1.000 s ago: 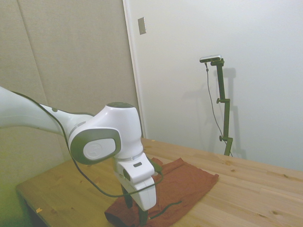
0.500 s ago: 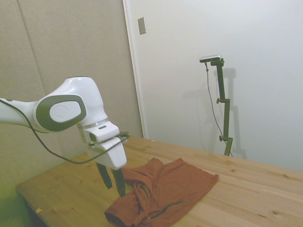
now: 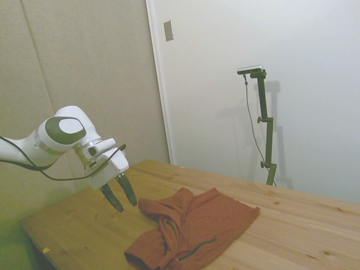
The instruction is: Fold the shorts
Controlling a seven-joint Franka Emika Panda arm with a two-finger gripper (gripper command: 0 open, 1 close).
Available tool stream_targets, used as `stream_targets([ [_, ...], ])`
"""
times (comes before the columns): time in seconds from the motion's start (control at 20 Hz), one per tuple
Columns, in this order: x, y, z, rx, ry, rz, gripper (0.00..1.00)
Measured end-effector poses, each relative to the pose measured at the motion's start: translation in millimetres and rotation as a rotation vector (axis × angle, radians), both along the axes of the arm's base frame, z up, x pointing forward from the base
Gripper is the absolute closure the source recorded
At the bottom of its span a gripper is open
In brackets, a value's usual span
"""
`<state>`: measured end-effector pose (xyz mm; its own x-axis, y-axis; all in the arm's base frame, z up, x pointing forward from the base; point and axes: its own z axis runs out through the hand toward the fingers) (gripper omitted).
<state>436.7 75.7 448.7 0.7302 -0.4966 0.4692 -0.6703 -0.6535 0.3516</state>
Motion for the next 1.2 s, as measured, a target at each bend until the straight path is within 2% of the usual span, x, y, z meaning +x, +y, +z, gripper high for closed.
stream_targets([
  [0.2,22.6,43.3,-34.9,-0.144,-0.016,0.116,0.0],
  [0.45,40.6,80.0,-77.5,-0.17,0.022,0.174,0.0],
  [0.6,52.1,90.5,-87.9,-0.165,0.022,0.21,0.0],
  [0.75,62.1,103.2,-97.2,-0.157,-0.034,0.296,0.0],
  [0.9,65.3,116.9,-110.7,-0.167,-0.051,0.353,0.0],
  [1.2,66.3,127.9,-124.1,-0.181,-0.057,0.373,0.0],
])
